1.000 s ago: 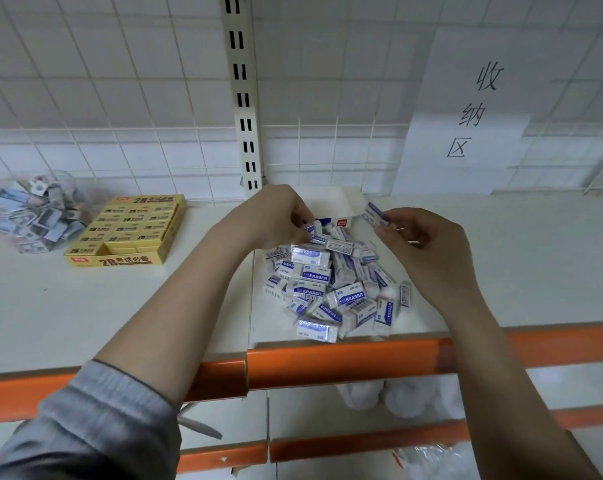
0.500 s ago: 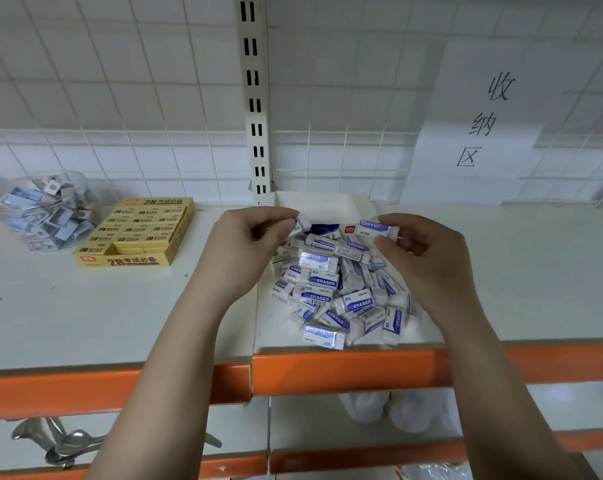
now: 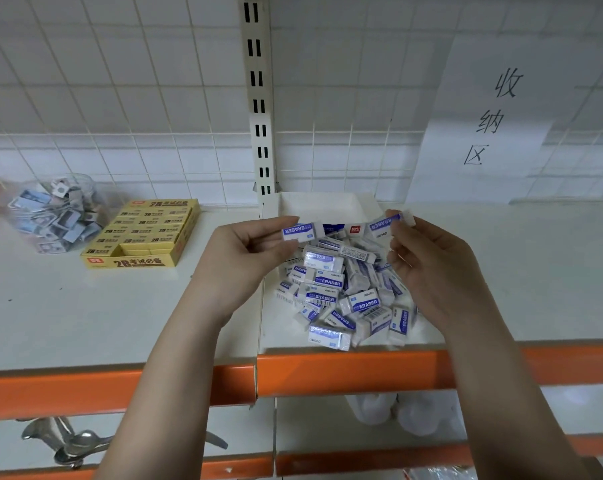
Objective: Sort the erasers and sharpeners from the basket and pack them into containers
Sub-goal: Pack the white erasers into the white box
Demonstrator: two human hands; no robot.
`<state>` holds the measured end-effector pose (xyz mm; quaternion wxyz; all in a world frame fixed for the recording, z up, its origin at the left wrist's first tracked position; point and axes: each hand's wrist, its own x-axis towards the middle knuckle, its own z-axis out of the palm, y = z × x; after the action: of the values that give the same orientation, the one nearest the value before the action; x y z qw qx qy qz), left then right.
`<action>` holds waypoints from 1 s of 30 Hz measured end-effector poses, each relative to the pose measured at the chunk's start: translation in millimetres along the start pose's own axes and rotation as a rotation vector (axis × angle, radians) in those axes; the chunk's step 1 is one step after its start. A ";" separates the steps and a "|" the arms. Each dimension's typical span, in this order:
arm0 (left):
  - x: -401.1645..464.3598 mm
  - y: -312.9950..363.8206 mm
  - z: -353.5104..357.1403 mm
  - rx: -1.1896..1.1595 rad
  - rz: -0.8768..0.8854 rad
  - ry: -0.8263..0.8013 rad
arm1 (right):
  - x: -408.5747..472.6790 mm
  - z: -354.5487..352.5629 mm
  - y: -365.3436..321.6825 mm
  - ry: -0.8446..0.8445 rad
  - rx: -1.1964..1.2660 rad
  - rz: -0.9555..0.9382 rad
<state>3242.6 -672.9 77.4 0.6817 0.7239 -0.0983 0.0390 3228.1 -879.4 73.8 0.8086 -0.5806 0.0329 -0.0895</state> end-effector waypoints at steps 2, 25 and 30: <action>1.4 0.4 0.0 0.022 0.030 0.018 | -0.1 -1.6 -0.1 -0.025 0.002 0.017; 12.4 -2.3 -7.2 0.016 0.030 0.180 | 16.8 8.4 -6.0 -0.278 -0.662 -0.185; 17.4 -3.1 -9.3 -0.114 -0.018 0.220 | 30.3 14.0 -10.9 -0.331 -0.719 -0.192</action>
<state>3260.9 -665.0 78.3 0.7288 0.6762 -0.0186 0.1065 3258.9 -875.3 90.2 0.5365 -0.8332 -0.1230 -0.0529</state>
